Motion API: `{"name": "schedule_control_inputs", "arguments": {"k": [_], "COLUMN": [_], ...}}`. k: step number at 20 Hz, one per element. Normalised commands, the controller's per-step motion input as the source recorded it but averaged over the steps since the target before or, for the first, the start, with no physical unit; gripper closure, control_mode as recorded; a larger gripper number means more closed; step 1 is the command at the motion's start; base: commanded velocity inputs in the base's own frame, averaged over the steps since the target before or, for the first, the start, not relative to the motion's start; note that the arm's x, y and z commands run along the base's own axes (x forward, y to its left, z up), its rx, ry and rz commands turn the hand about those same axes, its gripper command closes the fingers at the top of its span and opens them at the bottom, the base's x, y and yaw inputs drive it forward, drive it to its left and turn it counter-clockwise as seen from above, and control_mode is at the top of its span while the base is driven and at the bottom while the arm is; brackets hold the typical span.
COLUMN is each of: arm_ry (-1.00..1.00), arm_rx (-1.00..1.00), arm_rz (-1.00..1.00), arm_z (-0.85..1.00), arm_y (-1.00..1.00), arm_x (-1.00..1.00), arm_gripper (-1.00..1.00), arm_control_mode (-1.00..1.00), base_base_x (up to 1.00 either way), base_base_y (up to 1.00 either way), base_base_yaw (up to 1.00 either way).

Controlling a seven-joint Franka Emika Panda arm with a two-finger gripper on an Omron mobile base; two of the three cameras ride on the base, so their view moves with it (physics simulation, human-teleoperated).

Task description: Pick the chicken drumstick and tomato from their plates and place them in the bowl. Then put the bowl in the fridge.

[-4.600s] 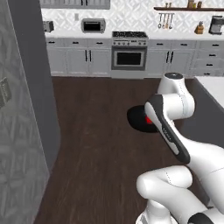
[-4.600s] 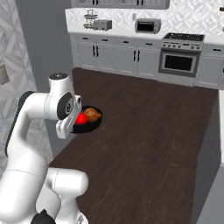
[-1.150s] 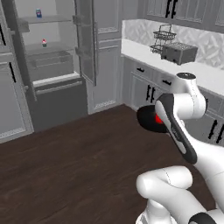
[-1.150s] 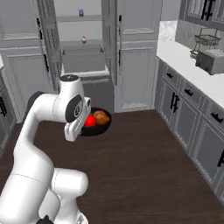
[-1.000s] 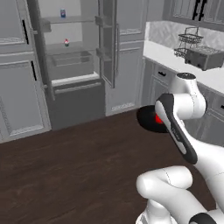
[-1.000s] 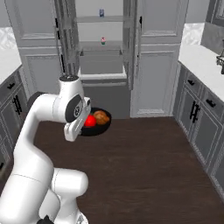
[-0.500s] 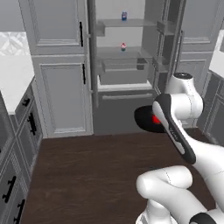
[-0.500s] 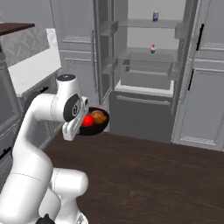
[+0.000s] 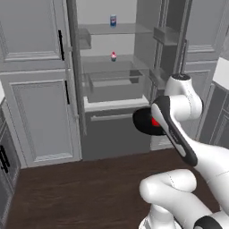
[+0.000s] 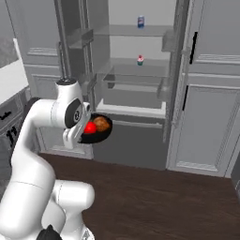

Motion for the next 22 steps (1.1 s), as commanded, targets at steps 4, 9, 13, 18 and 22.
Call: {"name": "schedule_control_inputs", "arguments": {"k": [4, 9, 13, 18, 22], "arm_ry": [0.00, 0.00, 0.00, 0.00, 0.00], "arm_rx": [0.00, 0.00, 0.00, 0.00, 0.00], "arm_rz": [0.00, 0.00, 0.00, 0.00, 0.00], "arm_z": [0.00, 0.00, 0.00, 0.00, 0.00], "arm_y": [0.00, 0.00, 0.00, 0.00, 0.00], "arm_x": [0.00, 0.00, 0.00, 0.00, 0.00], "arm_gripper": [1.00, 1.00, 1.00, 1.00, 1.00], "arm_control_mode": [1.00, 1.00, 1.00, 1.00, 1.00], "base_base_x": [0.99, 0.90, 0.97, 0.86, 0.76], "base_base_y": [0.00, 0.00, 0.07, 0.07, 0.00], "base_base_yaw": [-0.27, -0.29, -0.02, 0.05, 0.19]}}
